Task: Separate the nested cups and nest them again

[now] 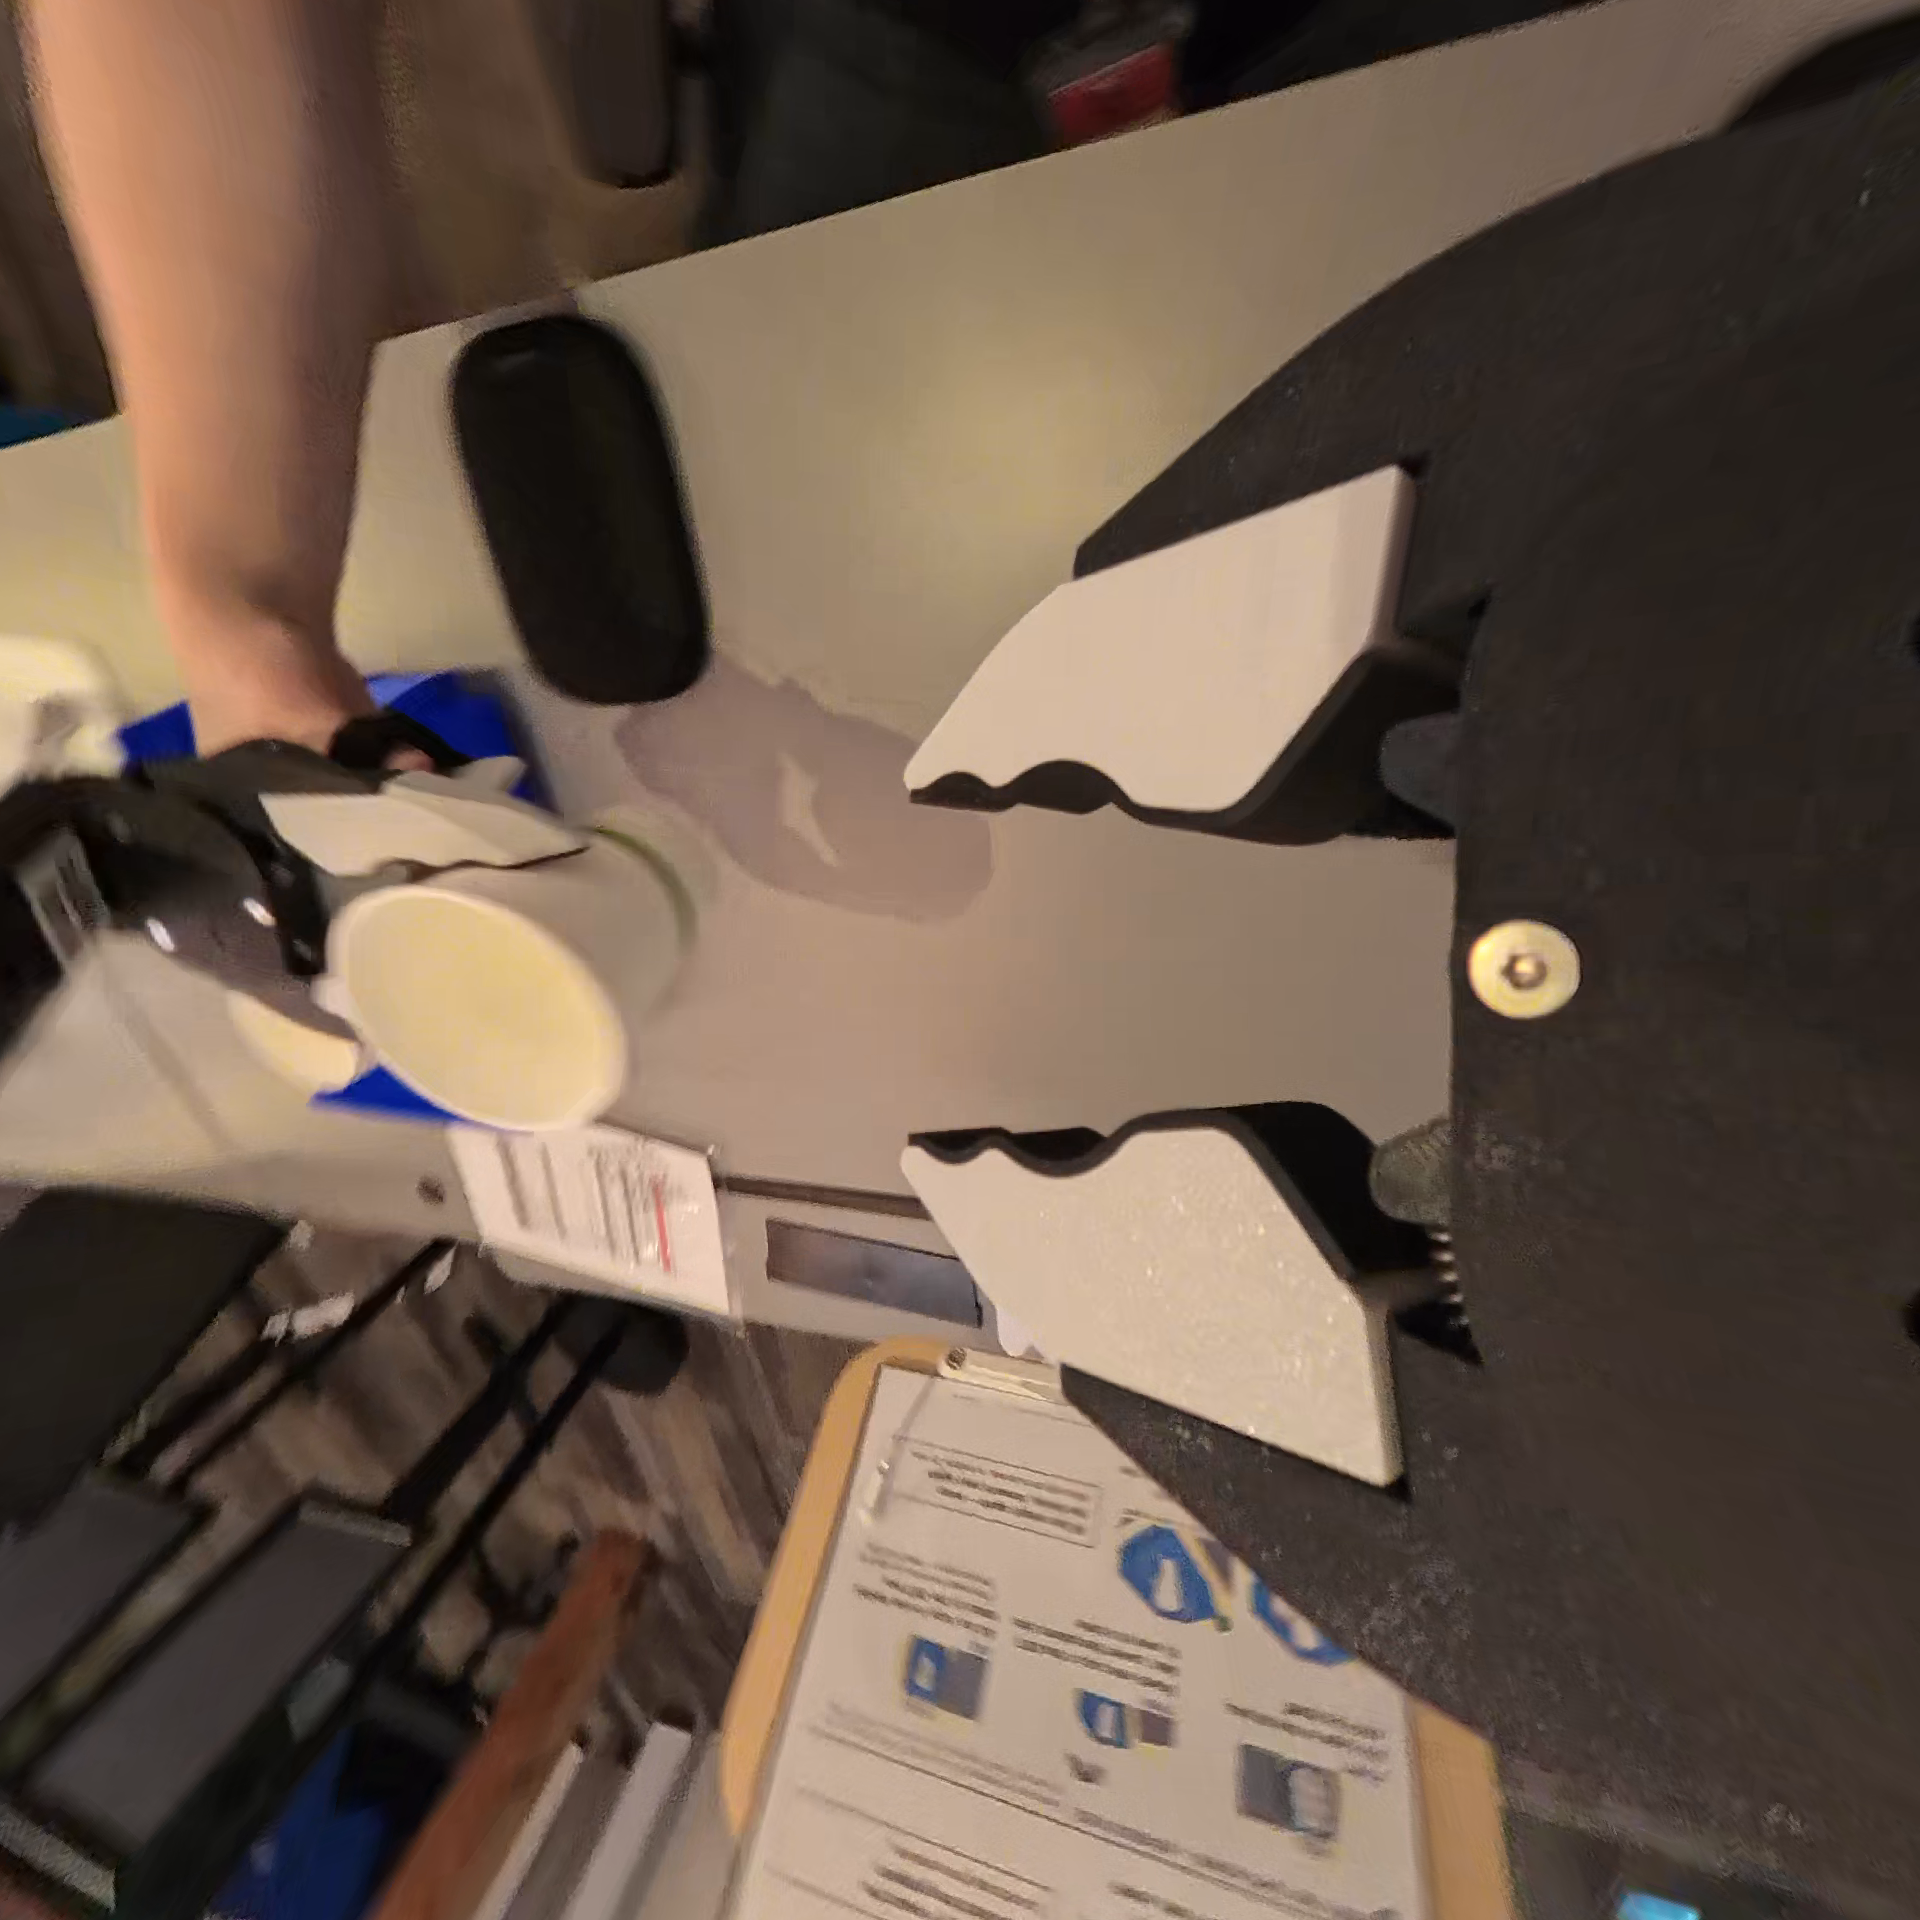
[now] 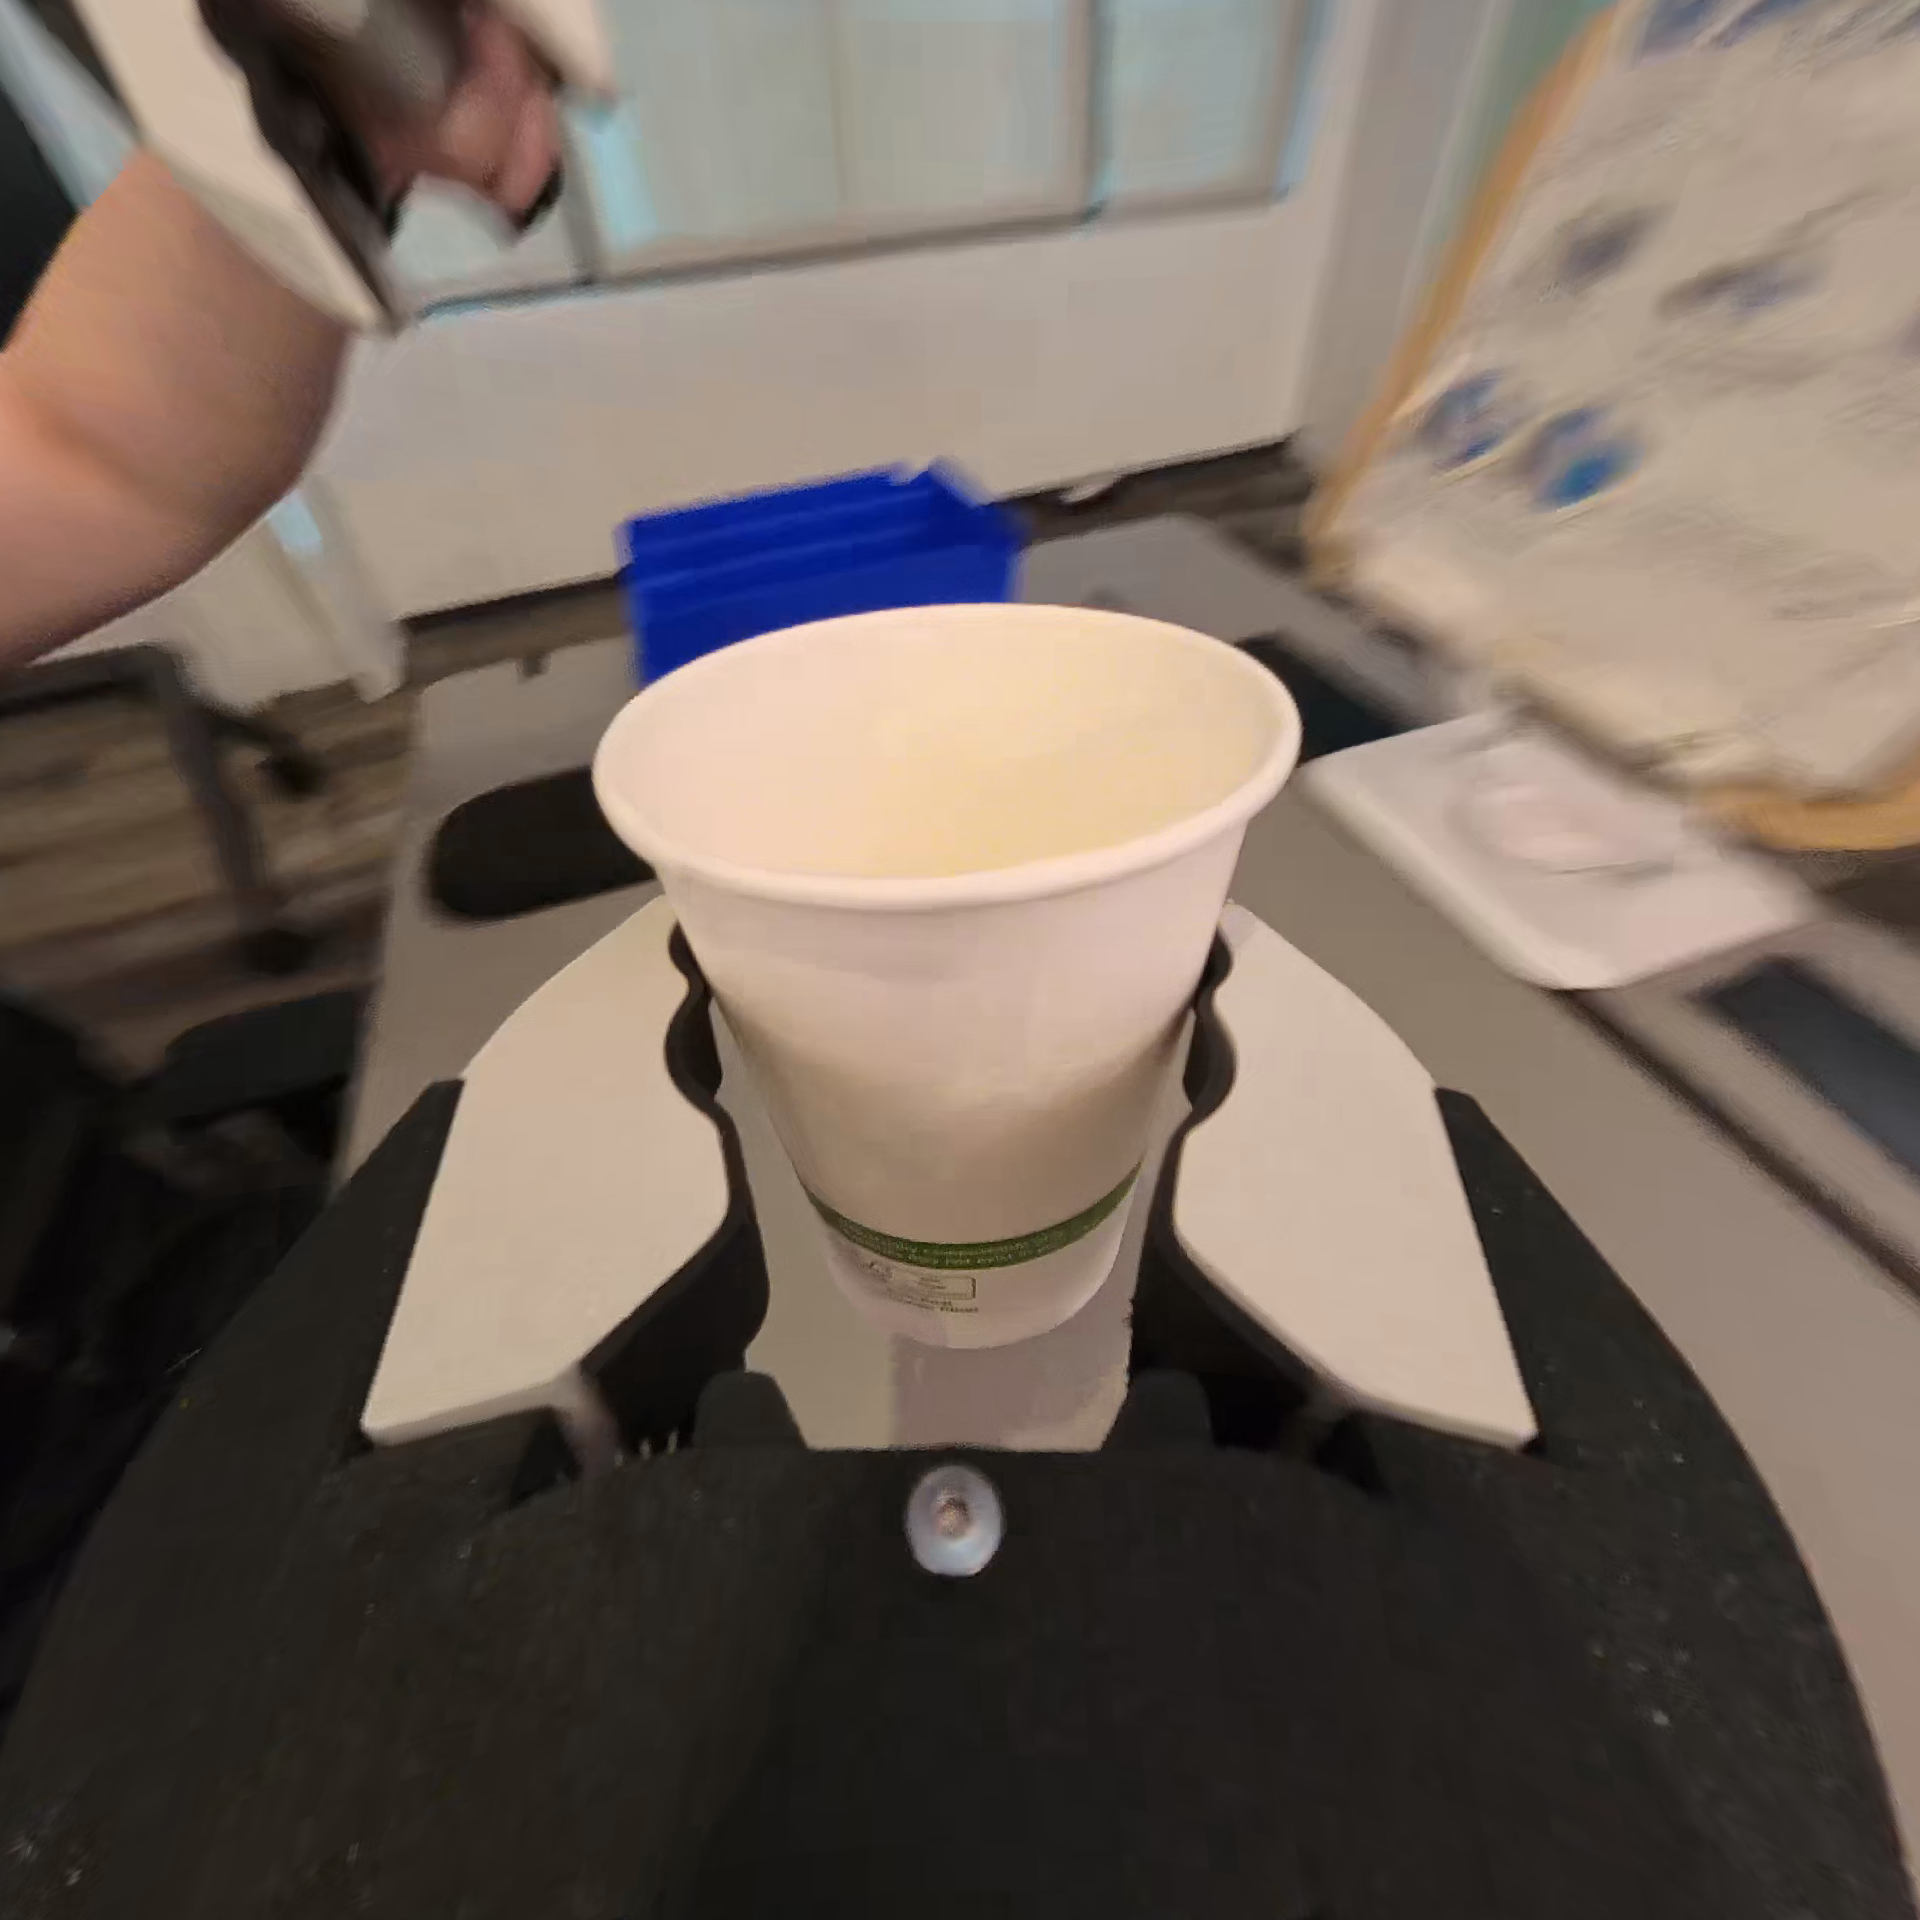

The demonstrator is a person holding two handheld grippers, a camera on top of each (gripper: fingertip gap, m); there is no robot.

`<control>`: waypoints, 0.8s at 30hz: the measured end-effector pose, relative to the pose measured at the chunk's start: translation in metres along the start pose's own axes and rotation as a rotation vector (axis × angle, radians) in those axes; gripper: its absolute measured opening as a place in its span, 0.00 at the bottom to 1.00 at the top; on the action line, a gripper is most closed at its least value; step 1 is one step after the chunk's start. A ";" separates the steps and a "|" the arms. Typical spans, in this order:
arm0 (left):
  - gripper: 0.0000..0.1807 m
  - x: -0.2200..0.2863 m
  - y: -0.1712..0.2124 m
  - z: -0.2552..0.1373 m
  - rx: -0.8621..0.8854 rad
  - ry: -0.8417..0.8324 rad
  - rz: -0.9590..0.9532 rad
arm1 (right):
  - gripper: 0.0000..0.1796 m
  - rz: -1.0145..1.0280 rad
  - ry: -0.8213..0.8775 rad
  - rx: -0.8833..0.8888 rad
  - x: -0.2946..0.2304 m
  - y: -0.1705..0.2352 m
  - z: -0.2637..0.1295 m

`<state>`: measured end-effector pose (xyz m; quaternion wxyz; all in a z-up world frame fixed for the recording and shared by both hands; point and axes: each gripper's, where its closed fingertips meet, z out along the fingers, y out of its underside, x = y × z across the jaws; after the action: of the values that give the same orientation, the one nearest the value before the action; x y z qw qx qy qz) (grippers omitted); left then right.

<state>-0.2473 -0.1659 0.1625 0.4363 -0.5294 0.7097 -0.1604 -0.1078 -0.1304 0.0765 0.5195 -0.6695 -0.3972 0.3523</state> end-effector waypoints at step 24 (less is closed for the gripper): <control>0.41 0.002 0.050 -0.030 0.130 -0.391 -0.477 | 0.50 0.161 1.083 0.154 0.239 0.083 -0.264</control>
<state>-0.3013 -0.1559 0.1442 0.5473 -0.6728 0.4564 -0.1988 0.2439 -0.0378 0.0370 0.6684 -0.7434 0.0063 0.0242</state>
